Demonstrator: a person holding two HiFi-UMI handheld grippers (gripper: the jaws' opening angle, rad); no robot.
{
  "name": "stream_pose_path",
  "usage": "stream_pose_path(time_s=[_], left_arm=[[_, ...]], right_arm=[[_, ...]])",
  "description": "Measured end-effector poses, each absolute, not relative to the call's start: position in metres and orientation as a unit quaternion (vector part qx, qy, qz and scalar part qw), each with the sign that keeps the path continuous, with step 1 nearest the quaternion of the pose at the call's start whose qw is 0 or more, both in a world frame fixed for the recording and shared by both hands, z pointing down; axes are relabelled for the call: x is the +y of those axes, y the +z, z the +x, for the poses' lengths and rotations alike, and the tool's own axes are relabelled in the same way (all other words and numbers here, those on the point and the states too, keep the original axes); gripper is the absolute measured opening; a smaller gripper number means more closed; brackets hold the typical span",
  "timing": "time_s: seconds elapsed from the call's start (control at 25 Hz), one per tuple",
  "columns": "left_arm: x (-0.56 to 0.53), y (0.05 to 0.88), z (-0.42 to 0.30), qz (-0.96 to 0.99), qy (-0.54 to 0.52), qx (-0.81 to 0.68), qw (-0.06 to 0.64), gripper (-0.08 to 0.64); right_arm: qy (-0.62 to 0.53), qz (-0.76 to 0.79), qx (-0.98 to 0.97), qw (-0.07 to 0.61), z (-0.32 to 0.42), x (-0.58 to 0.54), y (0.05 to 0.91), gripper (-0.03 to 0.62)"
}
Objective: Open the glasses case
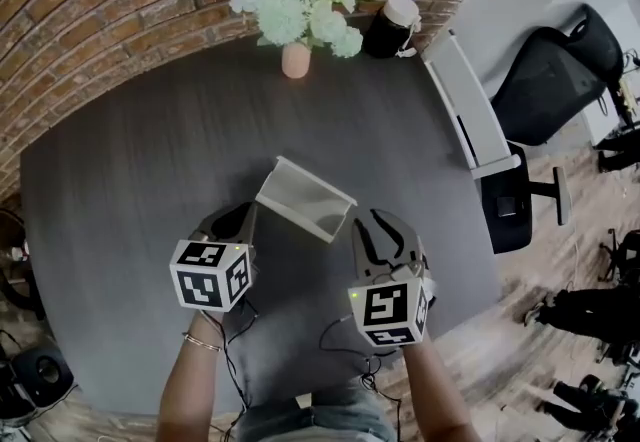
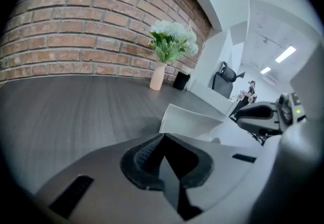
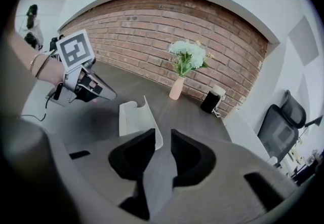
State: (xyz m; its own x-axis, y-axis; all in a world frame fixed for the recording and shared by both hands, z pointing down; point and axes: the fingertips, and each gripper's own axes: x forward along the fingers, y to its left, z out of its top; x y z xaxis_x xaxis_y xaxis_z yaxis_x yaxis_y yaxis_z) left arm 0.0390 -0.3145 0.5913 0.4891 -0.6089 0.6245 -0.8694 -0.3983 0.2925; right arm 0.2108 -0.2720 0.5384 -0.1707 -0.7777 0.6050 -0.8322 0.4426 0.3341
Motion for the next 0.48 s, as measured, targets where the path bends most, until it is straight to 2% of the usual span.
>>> stream_pose_path(time_s=[0.2,0.48], left_arm=[[-0.298,0.531,0.018,0.811,0.152,-0.493,0.278,-0.005],[-0.261,0.437,-0.013,0.811,0.058,-0.539,0.221,-0.005]], right_arm=[[0.055,0.569,-0.765,0.299,0.213,-0.261,0.501,0.055],[0.044,0.624,-0.750,0.214,0.219,-0.237,0.439,0.020]])
